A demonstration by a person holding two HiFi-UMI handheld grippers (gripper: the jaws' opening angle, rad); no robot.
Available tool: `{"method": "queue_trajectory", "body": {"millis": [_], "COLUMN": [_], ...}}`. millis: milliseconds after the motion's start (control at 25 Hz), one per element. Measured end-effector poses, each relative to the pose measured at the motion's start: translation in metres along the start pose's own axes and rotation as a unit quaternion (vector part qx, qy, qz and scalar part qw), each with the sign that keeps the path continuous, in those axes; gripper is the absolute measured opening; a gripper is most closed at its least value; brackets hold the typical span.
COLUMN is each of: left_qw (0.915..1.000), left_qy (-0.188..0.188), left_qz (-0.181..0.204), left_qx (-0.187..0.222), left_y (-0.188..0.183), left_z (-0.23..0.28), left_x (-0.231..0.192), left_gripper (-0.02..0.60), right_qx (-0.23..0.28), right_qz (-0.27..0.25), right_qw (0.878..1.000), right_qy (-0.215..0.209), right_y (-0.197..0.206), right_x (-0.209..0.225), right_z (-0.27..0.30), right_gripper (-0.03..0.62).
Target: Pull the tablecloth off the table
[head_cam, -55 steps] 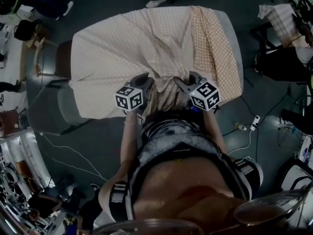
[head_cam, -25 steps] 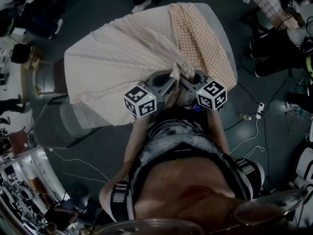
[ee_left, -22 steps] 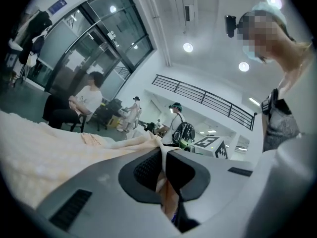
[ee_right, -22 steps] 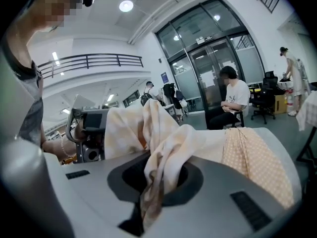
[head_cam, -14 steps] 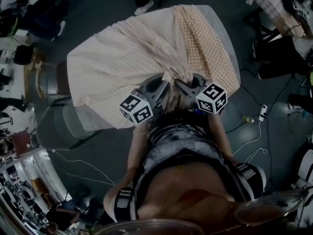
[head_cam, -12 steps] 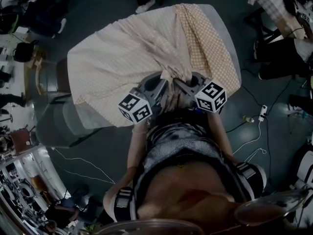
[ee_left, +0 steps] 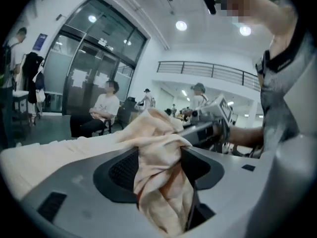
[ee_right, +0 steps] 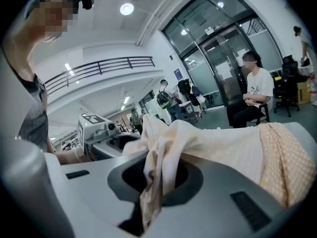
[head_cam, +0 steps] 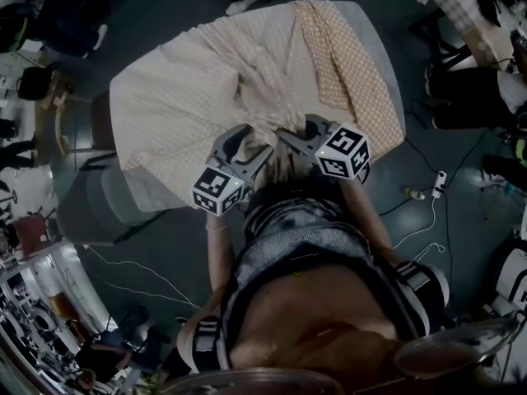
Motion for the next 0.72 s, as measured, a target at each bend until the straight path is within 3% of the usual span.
{"method": "queue_trajectory", "body": {"millis": [80,160,440,560,720], "left_qw": [0.9970,0.9930,0.9833,0.9760,0.9840], "left_qy": [0.011,0.017,0.024,0.038,0.058], "left_qz": [0.044,0.076,0.163,0.197,0.155], "left_qx": [-0.062,-0.088,-0.078,-0.084,-0.065], "left_y": [0.013,0.020,0.018,0.016,0.017], "left_z": [0.005,0.016,0.039,0.048,0.054], "left_x": [0.004,0.010,0.017,0.020,0.022], "left_gripper": [0.273,0.281,0.279,0.214,0.092], "right_qx": [-0.003,-0.013,-0.048,-0.061,-0.074], "right_qz": [0.005,-0.001,-0.048,-0.068,-0.084], "right_qw": [1.000,0.999,0.997,0.996,0.994], "right_qy": [-0.022,-0.038,-0.025,-0.011,-0.002], "right_y": [-0.002,-0.001,0.000,-0.002,-0.001], "right_x": [-0.008,-0.018,-0.026,-0.027,-0.026], "right_z": [0.008,0.016,0.017,0.017,0.015], "right_gripper": [0.086,0.086,0.083,0.083,0.084]}}
Point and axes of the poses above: the fingertips, and each gripper's own axes: z forward along the fingers, x to its right, y out of its underside, the point moved 10 cm from there along -z, backward along the fingers, and after that the axes turned 14 degrees about z, right-handed, at the moved point
